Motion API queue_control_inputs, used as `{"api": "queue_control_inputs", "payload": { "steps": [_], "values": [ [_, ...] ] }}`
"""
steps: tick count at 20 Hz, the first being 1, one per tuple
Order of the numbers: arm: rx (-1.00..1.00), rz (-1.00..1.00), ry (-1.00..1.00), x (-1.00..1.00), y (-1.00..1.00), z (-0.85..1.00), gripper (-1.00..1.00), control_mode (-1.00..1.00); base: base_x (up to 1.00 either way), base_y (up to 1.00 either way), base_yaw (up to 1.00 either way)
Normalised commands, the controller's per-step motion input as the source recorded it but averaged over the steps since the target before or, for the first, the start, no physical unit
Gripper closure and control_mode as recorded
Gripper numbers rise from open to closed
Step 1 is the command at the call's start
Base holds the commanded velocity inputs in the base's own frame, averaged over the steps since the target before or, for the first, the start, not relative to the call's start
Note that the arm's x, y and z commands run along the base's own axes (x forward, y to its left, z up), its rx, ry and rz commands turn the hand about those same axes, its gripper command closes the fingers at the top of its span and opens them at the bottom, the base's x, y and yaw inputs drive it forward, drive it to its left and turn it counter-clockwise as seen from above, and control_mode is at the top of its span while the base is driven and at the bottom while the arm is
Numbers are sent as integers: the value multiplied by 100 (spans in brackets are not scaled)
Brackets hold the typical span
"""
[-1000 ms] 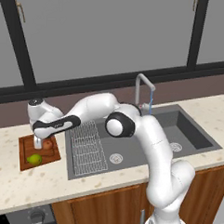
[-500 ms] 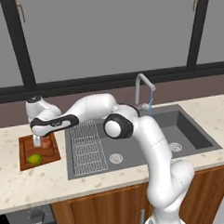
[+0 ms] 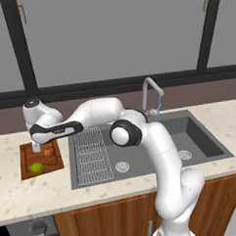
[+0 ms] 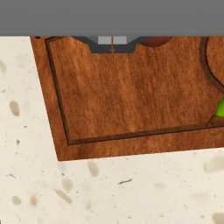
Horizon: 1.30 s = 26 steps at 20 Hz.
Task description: Pick the apple, pear from the sink and place them on the cutting board to airdry. Then turn off the sink faucet.
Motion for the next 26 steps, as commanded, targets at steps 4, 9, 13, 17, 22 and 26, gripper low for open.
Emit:
{"api": "queue_control_inputs", "payload": {
  "steps": [4,9,13,17,22,26],
  "values": [
    [0,1,-11,-20,19,25,100,-100,0,0,0],
    [0,2,-13,-31,19,22,100,-100,0,0,0],
    [0,1,-15,-38,8,36,100,-100,0,0,0],
    [0,0,-14,-49,5,46,100,-100,0,0,0],
    [2,0,-14,-85,0,39,100,-100,0,0,0],
    [5,-2,-10,-100,0,20,100,-100,0,0,0]
  ]
}}
